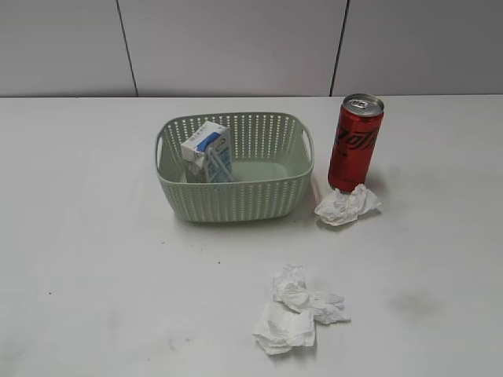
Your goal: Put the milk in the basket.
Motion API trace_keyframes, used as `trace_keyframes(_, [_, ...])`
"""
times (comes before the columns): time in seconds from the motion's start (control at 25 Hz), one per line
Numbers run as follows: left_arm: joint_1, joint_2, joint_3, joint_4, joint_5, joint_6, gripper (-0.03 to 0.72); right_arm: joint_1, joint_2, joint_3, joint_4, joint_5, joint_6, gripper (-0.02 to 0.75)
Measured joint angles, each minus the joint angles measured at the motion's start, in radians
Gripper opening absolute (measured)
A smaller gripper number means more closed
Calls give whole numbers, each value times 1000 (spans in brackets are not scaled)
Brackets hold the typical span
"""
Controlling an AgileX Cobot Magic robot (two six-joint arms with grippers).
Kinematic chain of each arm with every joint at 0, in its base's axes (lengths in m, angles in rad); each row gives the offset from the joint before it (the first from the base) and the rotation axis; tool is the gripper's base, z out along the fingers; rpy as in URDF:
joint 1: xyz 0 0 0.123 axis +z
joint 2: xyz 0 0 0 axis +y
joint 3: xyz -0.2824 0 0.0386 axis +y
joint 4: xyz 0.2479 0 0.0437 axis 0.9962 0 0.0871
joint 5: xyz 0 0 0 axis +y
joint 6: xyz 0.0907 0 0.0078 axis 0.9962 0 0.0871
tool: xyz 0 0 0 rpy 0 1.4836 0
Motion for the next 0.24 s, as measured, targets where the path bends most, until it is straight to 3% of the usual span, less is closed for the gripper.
trace_keyframes(0.24, [0,-2,1,-1,0,0,533,0,0,0,0,1,0,501])
